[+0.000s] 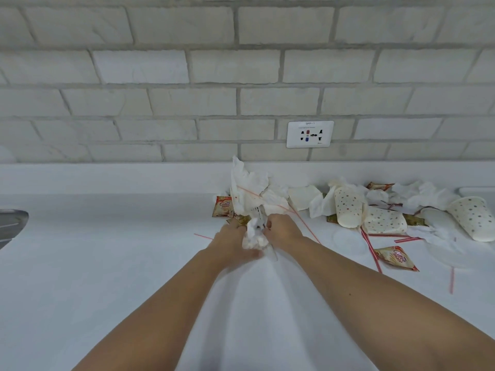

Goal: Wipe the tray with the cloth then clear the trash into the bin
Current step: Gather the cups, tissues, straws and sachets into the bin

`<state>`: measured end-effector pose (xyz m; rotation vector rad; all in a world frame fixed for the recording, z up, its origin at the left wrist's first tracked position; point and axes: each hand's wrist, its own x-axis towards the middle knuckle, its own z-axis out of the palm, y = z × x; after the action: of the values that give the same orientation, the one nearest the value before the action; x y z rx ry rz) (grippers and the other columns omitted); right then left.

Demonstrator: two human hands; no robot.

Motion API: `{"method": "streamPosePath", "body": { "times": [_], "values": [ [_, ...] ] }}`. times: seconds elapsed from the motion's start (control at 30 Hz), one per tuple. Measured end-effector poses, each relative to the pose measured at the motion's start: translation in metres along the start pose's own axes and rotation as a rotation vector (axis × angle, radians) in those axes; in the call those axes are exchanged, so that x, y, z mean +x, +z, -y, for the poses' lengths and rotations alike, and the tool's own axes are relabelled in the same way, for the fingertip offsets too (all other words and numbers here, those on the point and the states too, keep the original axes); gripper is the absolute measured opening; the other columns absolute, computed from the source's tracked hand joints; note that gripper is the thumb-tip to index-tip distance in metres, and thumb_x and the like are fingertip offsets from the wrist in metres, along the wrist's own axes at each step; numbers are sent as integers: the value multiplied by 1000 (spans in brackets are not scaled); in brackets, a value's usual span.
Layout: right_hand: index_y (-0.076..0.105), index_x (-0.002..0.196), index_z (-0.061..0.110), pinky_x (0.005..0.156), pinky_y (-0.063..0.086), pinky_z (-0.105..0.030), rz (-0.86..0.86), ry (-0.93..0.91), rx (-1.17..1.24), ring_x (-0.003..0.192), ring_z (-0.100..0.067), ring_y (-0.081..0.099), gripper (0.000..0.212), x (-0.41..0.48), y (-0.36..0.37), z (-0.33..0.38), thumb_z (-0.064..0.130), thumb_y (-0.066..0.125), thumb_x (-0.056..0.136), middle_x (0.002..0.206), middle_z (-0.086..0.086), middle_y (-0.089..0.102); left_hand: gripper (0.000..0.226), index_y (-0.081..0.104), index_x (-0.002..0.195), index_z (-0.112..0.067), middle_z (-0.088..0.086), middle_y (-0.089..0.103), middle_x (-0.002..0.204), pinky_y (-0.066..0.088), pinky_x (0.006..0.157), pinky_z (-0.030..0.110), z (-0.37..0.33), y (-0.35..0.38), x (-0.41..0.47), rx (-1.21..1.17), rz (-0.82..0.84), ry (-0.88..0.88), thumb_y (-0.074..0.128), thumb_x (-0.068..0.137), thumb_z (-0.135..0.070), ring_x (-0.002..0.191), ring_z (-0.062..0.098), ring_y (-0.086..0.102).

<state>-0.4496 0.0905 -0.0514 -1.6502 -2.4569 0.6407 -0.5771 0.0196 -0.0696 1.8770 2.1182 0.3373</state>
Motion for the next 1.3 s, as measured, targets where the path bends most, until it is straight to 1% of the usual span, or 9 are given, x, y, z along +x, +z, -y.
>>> {"method": "streamPosePath", "body": {
  "times": [0.2, 0.4, 0.6, 0.7, 0.8, 1.03, 1.13, 1.23, 1.3],
  "values": [
    [51, 124, 3, 82, 45, -33, 4, 32, -109, 118, -27, 52, 33, 8, 4, 10, 16, 51, 94, 127, -13, 52, 32, 59, 117, -5, 9, 54, 124, 44, 94, 31, 0, -14, -6, 53, 143, 134, 56, 88, -19, 113, 23, 53],
    [53, 88, 6, 63, 39, -24, 110, 97, -158, 84, -19, 51, 9, 10, -2, 10, 4, 46, 93, 72, 1, 42, 29, 54, 115, -2, 12, 51, 121, 42, 85, 29, -10, -16, -17, 275, 201, 152, 47, 91, -16, 111, 25, 49],
    [45, 72, 2, 51, 33, -22, 245, 142, -260, 55, -14, 35, 23, -10, -8, -2, 4, 46, 95, 67, -2, 35, 27, 52, 117, 0, 16, 57, 118, 45, 83, 29, -24, -15, -26, 300, 229, 84, 42, 96, -12, 107, 27, 58],
    [59, 111, -4, 75, 40, -28, 312, 98, -302, 76, -22, 50, 22, -20, -15, -8, 9, 50, 95, 71, -4, 41, 13, 51, 101, -5, 14, 58, 99, 40, 67, 17, -28, -18, -32, 157, 241, 65, 41, 96, -11, 89, 23, 57],
    [56, 84, 0, 80, 40, -25, 328, 125, -335, 91, -23, 57, 9, -31, -18, -5, 6, 58, 91, 80, -7, 49, 28, 34, 69, -18, -3, 41, 69, 32, 46, 10, -32, -22, -39, -145, 209, 20, 41, 92, -3, 58, 8, 36],
    [40, 134, -1, 103, 38, -30, 102, 26, -83, 130, -28, 39, 40, -20, -2, 9, -1, 46, 94, 143, -19, 30, 20, 48, 79, -13, 1, 47, 71, 34, 37, 9, -14, -36, -40, -660, 47, -272, 39, 96, -8, 50, 7, 52],
    [51, 123, -1, 91, 46, -31, 48, 95, 32, 114, -28, 53, 29, -16, 8, 8, 3, 46, 95, 128, -16, 47, 10, 49, 94, -10, 1, 46, 76, 37, 43, 14, -6, -41, -40, -798, -32, -370, 39, 96, -9, 57, 11, 52],
    [53, 90, 3, 55, 40, -22, 41, 108, 106, 74, -19, 52, 6, -12, 6, 12, 1, 47, 91, 85, -6, 51, 10, 49, 99, -9, 1, 46, 76, 34, 50, 18, 3, -44, -39, -844, -69, -436, 39, 97, -10, 57, 10, 52],
    [39, 67, 11, 46, 30, -20, 59, 118, 101, 57, -13, 43, 25, -8, 6, 18, 4, 48, 90, 68, -1, 44, 10, 50, 96, -9, 1, 47, 76, 33, 48, 19, 8, -45, -37, -872, -85, -482, 39, 96, -8, 56, 11, 52]
  ]
}}
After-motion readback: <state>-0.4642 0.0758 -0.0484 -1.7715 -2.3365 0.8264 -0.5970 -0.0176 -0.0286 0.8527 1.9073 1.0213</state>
